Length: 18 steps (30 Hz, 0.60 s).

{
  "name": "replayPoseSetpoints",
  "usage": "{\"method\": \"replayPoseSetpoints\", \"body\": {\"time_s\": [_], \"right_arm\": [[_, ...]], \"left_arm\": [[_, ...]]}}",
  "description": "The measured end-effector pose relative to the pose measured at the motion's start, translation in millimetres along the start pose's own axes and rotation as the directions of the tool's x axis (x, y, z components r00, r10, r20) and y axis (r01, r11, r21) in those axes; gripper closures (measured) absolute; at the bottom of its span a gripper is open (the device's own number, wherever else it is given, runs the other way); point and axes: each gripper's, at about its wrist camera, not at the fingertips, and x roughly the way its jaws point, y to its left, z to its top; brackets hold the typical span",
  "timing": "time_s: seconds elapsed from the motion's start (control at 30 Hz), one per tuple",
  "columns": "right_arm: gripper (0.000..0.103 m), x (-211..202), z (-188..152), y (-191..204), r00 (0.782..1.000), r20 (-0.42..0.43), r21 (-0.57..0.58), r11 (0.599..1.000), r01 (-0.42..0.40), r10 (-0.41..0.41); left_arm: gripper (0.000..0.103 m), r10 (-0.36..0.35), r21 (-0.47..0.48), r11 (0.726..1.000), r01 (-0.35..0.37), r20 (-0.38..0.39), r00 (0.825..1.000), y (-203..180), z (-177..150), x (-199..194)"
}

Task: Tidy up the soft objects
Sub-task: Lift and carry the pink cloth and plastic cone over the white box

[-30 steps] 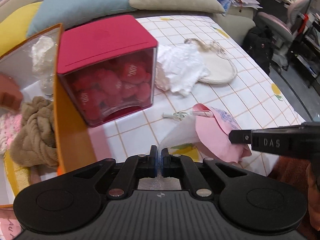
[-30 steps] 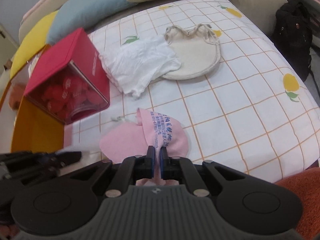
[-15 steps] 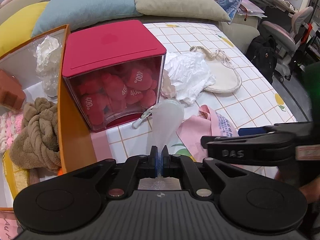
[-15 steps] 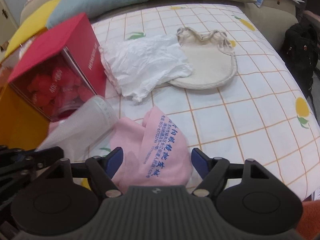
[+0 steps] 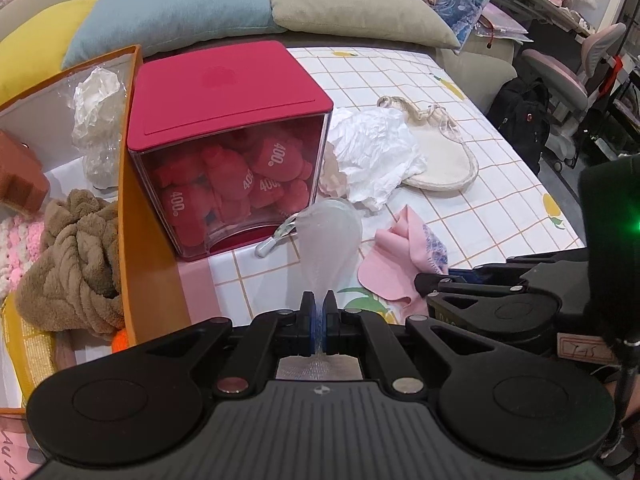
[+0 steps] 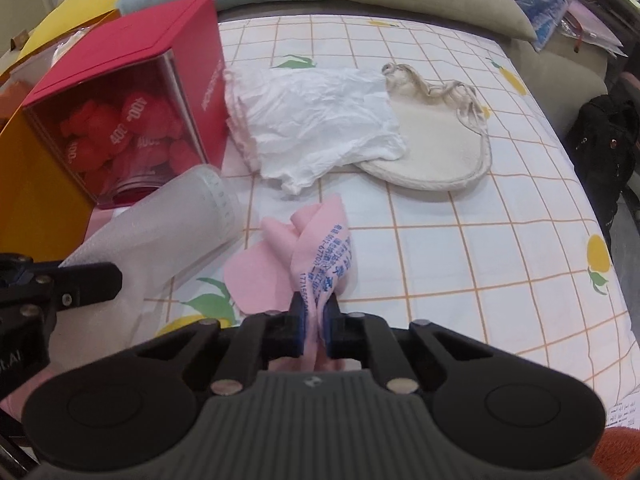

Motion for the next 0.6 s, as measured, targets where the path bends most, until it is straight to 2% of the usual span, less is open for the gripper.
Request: {"method": "replayPoseSetpoints", "body": {"time_s": [0.17, 0.37, 0.6], "right_arm": [[0.099, -12, 0, -2, 0.999, 0.043, 0.012, 1.0, 0.001, -0.001], [0.098, -48, -2, -3, 0.991, 0.134, 0.031, 0.999, 0.018, -0.022], [0.098, -96, 0, -1, 0.974, 0.228, 0.073, 0.997, -0.034, 0.016]], "left_arm": [[0.1, -0.03, 0.007, 1.0, 0.03, 0.036, 0.999, -1, -1, -13], [0.1, -0.065, -0.002, 0.998, 0.065, 0.093, 0.994, 6, 0, -39], [0.1, -0.093, -0.012, 0.995, 0.097, 0.188, 0.978, 17, 1, -81]]}}
